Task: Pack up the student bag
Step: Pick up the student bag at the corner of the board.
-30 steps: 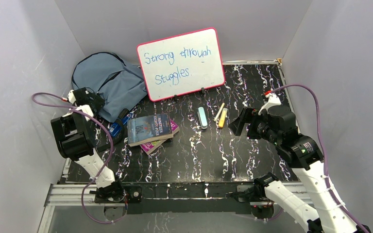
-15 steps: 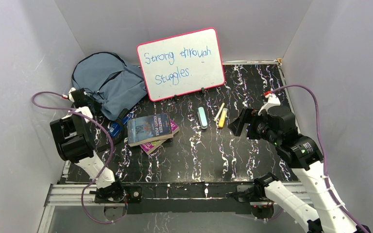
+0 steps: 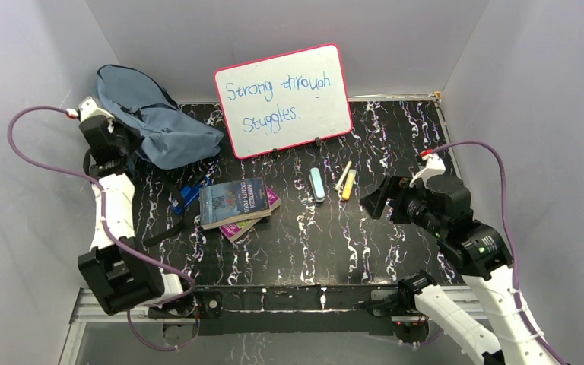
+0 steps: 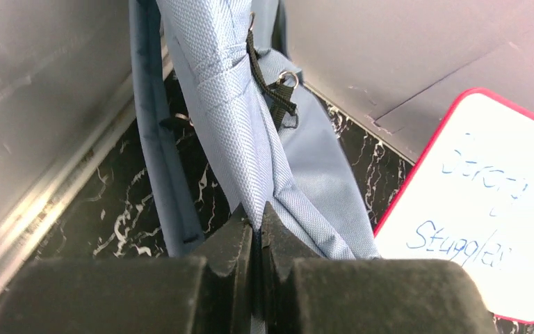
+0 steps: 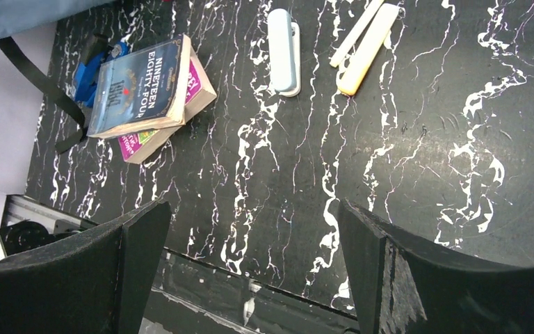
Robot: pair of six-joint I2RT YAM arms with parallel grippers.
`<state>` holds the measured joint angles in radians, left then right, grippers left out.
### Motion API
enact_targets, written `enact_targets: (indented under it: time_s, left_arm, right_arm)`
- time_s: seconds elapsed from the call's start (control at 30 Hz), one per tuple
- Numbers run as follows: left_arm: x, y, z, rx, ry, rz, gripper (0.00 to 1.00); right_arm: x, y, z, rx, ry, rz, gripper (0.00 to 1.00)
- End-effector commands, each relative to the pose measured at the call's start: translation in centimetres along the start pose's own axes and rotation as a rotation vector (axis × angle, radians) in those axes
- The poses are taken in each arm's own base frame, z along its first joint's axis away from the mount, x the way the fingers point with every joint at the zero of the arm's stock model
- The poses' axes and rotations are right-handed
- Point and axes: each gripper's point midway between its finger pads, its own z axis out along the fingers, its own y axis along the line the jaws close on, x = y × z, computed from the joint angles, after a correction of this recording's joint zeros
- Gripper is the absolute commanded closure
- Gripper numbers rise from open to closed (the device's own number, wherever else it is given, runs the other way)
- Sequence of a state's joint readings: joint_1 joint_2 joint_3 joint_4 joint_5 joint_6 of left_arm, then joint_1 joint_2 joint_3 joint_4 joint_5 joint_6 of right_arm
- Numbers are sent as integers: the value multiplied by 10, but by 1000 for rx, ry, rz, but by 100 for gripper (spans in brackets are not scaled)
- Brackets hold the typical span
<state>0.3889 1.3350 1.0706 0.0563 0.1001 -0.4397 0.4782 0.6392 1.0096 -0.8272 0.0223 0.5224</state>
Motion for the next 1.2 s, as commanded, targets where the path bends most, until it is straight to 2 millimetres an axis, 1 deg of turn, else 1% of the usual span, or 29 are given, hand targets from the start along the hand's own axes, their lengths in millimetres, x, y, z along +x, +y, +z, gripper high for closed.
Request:
enact_targets:
  time_s: [0.0, 0.03, 0.1, 0.23, 0.33, 0.4, 0.47, 0.5, 0.57, 0.63, 0.73, 0.83, 0.9, 0.97, 1.07, 1.17]
  left_arm:
    - [-90, -42, -50, 89, -210, 161, 100]
    - [-100, -49, -60, 106, -226, 177, 100]
    - [-111, -66, -73, 156, -222, 207, 100]
    - [-126, -108, -101, 308, -243, 212, 100]
    - [-138, -134, -122, 401, -269, 185, 100]
    - [-154, -157, -143, 491, -299, 201, 100]
    - [-164, -183, -164, 596, -313, 240, 100]
    - [-166, -196, -174, 645, -319, 263, 100]
    - [-165, -226, -195, 761, -326, 324, 100]
    - [-160, -253, -218, 885, -316, 369, 100]
    - [-149, -281, -249, 1026, -292, 398, 100]
    - [-120, -303, -278, 1140, -252, 462, 100]
    - [-100, -311, -300, 1217, -232, 525, 100]
    - [-80, -314, -319, 1286, -218, 594, 100]
    - [-51, -314, -342, 1383, -181, 684, 100]
    - [-28, -313, -360, 1474, -140, 726, 100]
  right_arm:
    - [-13, 9, -7, -50, -71, 9, 1]
    - [-13, 10, -9, -55, -76, 10, 1]
    - [-13, 11, -12, -65, -86, 9, 1]
    - [-12, 11, -18, -77, -103, 6, 1]
    - [-15, 13, -24, -80, -111, -2, 1]
    - [-17, 13, -27, -82, -117, -13, 1]
    - [-18, 14, -29, -86, -123, -21, 1]
    - [-18, 14, -30, -88, -128, -21, 1]
    - [-22, 16, -30, -97, -144, -25, 1]
    - [-24, 24, -30, -138, -149, -37, 1]
    - [-35, 39, -28, -206, -172, -64, 1]
    - [-51, 60, -28, -285, -192, -96, 1]
    - [-64, 72, -30, -321, -211, -121, 1]
    - [-80, 83, -36, -351, -246, -149, 1]
    - [-98, 98, -41, -398, -294, -185, 1]
    - [-106, 113, -44, -472, -326, -216, 1]
